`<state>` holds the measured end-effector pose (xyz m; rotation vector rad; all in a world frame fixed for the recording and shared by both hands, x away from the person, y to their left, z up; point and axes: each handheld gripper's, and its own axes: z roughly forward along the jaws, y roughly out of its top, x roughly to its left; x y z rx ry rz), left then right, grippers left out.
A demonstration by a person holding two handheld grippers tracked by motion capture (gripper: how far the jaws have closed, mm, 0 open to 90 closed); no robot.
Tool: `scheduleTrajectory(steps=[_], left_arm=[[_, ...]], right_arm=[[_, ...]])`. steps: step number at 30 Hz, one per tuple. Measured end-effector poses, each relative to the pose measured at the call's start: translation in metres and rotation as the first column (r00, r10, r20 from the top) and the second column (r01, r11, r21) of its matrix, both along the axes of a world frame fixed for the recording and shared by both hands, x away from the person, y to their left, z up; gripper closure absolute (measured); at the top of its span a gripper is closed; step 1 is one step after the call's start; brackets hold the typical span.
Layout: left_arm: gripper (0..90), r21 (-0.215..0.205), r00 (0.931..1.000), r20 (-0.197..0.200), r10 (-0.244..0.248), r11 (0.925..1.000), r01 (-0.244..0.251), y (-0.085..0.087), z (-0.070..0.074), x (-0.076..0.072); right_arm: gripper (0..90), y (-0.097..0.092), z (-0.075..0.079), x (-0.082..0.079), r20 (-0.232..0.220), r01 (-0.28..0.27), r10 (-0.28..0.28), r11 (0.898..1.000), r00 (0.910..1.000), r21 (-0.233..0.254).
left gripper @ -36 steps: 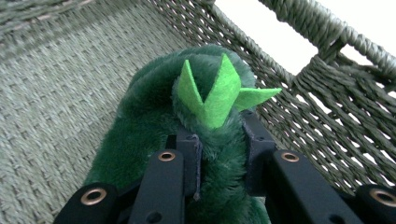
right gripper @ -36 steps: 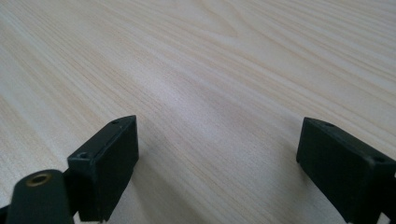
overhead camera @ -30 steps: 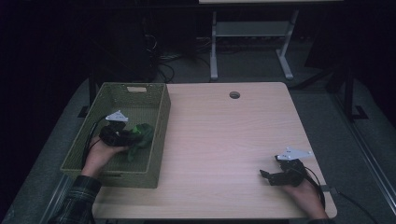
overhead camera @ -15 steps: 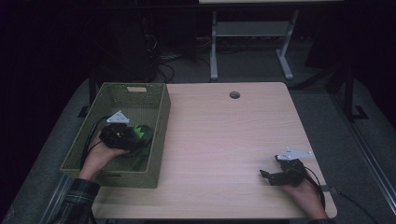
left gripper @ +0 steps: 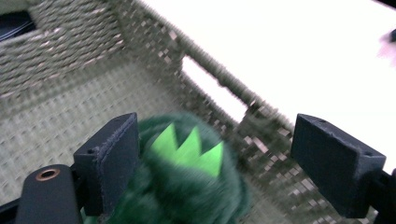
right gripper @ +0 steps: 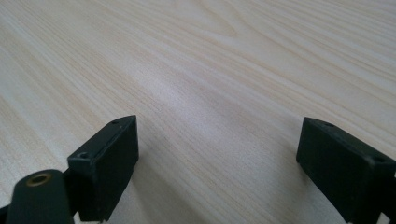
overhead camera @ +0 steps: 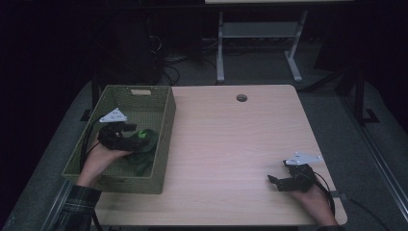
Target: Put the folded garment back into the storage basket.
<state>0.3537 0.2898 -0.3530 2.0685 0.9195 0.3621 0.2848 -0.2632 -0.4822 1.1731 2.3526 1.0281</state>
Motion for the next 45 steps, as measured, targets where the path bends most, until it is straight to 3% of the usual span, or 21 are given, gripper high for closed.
scheduleTrajectory(steps=[5, 16, 26, 36, 40, 45], left_arm=[[13.7, -0.023, 0.9995, 0.015, -0.028, 0.9993, 0.029, -0.017, 0.008, 0.003], [13.0, -0.056, 0.9955, 0.007, -0.095, 0.9939, 0.095, -0.059, 0.016, 0.006], [13.4, -0.095, 0.9886, 0.027, -0.148, 0.9841, 0.15, -0.112, 0.02, -0.003], [13.5, -0.073, 0.9815, 0.028, -0.19, 0.9789, 0.191, -0.166, 0.006, -0.014], [13.5, -0.056, 0.9786, 0.028, -0.204, 0.9772, 0.205, -0.178, -0.003, -0.017], [13.4, -0.033, 0.9751, 0.024, -0.22, 0.9747, 0.221, -0.196, -0.026, -0.024]], right_arm=[[12.4, 0.0, 0.0, 0.0, 0.0, 0.0, 0.0, 1.0, 1.0, 0.0], [12.4, 0.0, 0.0, 0.0, 0.001, -0.002, 0.002, 1.0, 1.0, -0.002], [12.0, 0.0, 0.0, 0.0, 0.001, -0.003, 0.003, 1.0, 1.0, -0.002], [12.0, 0.0, 0.0, -0.001, 0.0, -0.001, 0.001, 1.0, 1.0, -0.002], [12.0, 0.0, 0.0, -0.001, 0.0, -0.001, 0.001, 1.0, 1.0, -0.003], [12.0, 0.0, 0.0, -0.001, 0.0, -0.001, 0.001, 1.0, 1.0, -0.002]])
